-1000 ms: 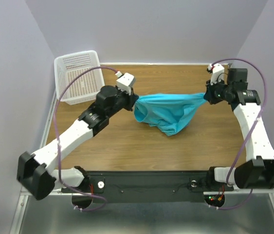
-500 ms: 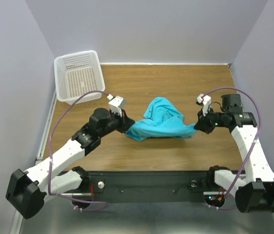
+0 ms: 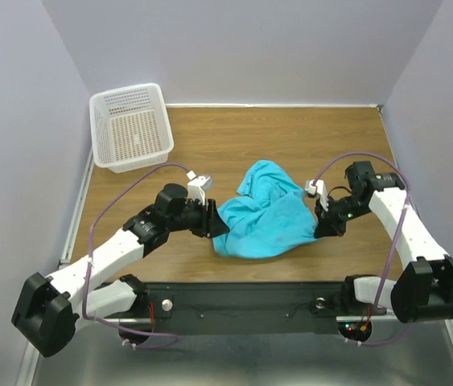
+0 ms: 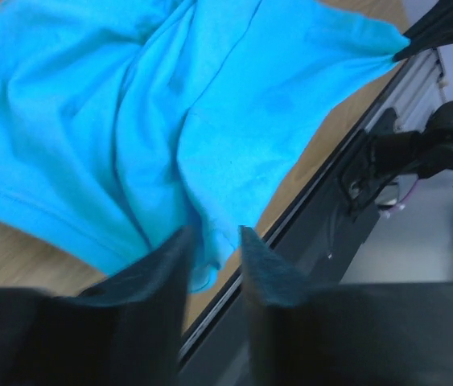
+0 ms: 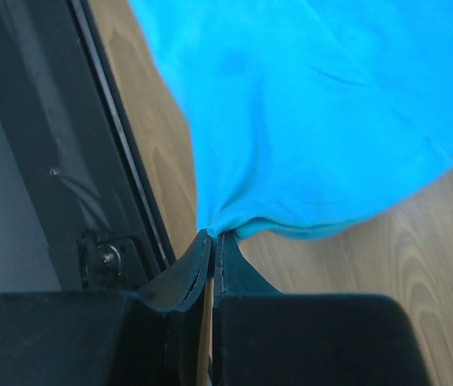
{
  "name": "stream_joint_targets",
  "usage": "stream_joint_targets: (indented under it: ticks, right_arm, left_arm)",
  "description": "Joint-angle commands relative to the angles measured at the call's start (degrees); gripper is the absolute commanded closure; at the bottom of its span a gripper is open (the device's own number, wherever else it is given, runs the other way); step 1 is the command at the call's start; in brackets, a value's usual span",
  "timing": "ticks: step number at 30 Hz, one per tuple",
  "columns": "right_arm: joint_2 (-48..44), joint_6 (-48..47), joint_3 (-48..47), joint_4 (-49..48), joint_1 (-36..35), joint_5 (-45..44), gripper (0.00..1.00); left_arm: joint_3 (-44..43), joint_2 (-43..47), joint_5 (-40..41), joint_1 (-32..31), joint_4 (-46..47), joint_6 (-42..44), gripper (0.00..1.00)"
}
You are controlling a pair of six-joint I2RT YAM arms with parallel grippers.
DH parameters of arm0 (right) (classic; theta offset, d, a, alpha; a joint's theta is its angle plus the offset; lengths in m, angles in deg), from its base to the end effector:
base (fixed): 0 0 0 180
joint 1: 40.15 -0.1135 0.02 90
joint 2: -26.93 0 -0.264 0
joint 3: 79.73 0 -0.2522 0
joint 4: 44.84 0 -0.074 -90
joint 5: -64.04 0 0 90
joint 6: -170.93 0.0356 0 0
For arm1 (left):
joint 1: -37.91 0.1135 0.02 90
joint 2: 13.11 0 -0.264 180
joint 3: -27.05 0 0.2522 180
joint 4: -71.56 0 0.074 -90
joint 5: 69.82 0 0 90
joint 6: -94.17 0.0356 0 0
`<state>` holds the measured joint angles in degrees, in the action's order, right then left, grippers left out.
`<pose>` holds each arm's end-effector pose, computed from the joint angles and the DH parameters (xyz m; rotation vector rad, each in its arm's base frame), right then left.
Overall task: Fold and stack the t-shirts
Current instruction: Flatten the tshirt out
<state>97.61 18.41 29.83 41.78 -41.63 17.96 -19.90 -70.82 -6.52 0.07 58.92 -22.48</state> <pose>0.1896 0.0296 0.2621 -1.3889 2.1690 0.8587 0.1670 -0.1499 0.2476 0.5325 2.0656 -1.1617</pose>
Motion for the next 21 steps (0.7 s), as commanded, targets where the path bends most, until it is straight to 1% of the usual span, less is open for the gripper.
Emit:
stream_joint_targets:
  ticks: [1, 3, 4, 5, 6, 8, 9, 11, 12, 14, 17, 18, 21]
  right_arm:
    - [-2.0, -2.7, 3.0, -0.2, -2.7, -2.3, 0.97]
    - [-1.7, -1.6, 3.9, -2.5, -2.8, -3.2, 0.97]
    - [-1.0, -0.9, 4.5, -3.0, -3.1, -3.9, 0.96]
    - [-0.5, -0.8, 4.7, -3.7, -3.2, -4.2, 0.96]
    - [-0.4, 0.1, 4.9, -4.4, -3.1, -4.7, 0.96]
    - [0.1, 1.0, 5.4, -5.4, -3.2, -5.0, 0.95]
    - [0.1, 2.1, 5.4, -6.8, -3.2, -5.3, 0.94]
    - [-0.1, 3.0, 5.5, -7.7, -3.1, -5.3, 0.92]
    - [-0.3, 3.9, 5.7, -8.6, -3.1, -5.2, 0.90]
    - [-0.1, 4.4, 5.7, -9.3, -3.2, -4.9, 0.87]
    - [0.1, 5.2, 6.0, -9.6, -3.2, -5.1, 0.80]
    - [0.1, 5.5, 6.0, -9.7, -3.2, -5.1, 0.78]
    - [-0.7, 6.3, 6.2, -10.1, -3.2, -4.7, 0.72]
  left_arm:
    - [-4.9, 5.0, 2.7, -0.2, -6.9, 2.6, 0.48]
    - [-7.0, 6.7, 5.9, -0.2, -8.7, 4.3, 0.43]
    - [-7.5, 7.0, 6.9, -0.2, -8.9, 5.2, 0.38]
    - [-7.9, 7.0, 8.2, -0.2, -8.6, 6.8, 0.36]
    - [-8.0, 6.2, 7.9, -0.2, -8.0, 7.7, 0.35]
    - [-8.2, 4.0, 6.2, -0.2, -6.4, 8.7, 0.35]
    - [-8.5, 1.0, 2.9, -0.2, -4.5, 9.4, 0.35]
    - [-8.6, -2.2, -0.2, -0.7, -2.0, 9.7, 0.35]
    - [-9.1, -5.4, -1.8, -1.8, -0.1, 10.3, 0.35]
    - [-10.5, -9.9, -2.0, -3.5, 1.5, 11.3, 0.35]
    - [-12.5, -14.7, -1.7, -7.1, 1.3, 13.8, 0.36]
    - [-13.5, -17.4, -0.6, -8.0, 1.1, 14.3, 0.36]
    - [-14.8, -21.7, 2.2, -11.3, 1.0, 15.2, 0.38]
